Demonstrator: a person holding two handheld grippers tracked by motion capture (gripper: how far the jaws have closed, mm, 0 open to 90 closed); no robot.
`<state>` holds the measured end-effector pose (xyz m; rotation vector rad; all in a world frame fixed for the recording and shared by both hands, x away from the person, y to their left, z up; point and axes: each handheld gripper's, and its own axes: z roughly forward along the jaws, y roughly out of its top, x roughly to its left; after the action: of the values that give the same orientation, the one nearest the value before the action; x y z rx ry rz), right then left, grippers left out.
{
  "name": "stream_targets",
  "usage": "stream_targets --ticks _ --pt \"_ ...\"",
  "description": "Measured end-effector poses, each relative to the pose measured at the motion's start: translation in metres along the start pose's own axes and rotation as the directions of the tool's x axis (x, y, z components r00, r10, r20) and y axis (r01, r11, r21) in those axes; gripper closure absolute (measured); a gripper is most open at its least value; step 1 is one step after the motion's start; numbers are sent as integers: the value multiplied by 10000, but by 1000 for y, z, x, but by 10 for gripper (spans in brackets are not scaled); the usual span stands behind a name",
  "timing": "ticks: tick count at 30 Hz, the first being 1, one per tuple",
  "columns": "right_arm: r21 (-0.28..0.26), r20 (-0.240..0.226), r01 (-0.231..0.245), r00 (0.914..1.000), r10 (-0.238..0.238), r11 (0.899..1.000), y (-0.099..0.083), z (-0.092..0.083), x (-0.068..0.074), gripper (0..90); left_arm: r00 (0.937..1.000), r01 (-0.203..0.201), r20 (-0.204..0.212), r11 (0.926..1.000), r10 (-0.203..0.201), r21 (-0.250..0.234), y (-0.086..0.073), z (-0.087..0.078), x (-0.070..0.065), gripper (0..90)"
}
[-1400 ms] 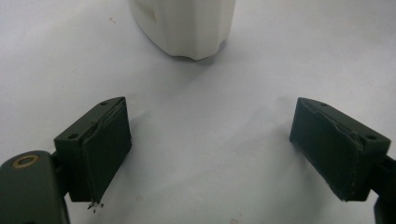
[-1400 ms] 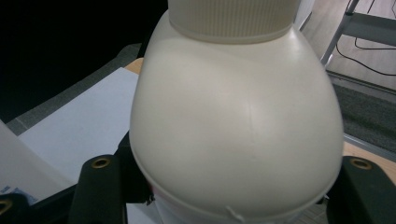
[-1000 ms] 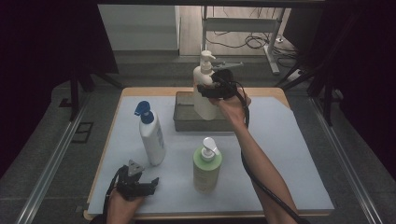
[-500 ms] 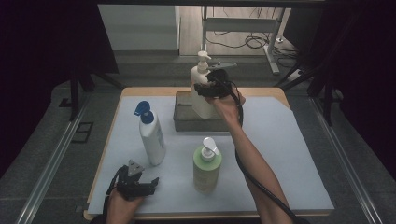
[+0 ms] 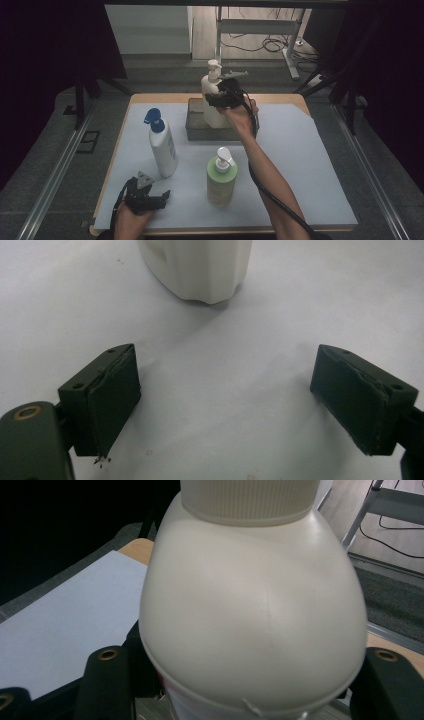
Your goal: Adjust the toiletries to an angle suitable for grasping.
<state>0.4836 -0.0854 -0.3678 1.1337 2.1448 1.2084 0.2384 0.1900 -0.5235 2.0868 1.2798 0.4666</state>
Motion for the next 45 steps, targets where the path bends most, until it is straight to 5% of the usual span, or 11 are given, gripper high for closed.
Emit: stream_targets --ticks 45 --pt "557 111 7 9999 -13 9984 -49 15 1 362 10000 4 -8 10000 -4 -5 0 0 0 122"
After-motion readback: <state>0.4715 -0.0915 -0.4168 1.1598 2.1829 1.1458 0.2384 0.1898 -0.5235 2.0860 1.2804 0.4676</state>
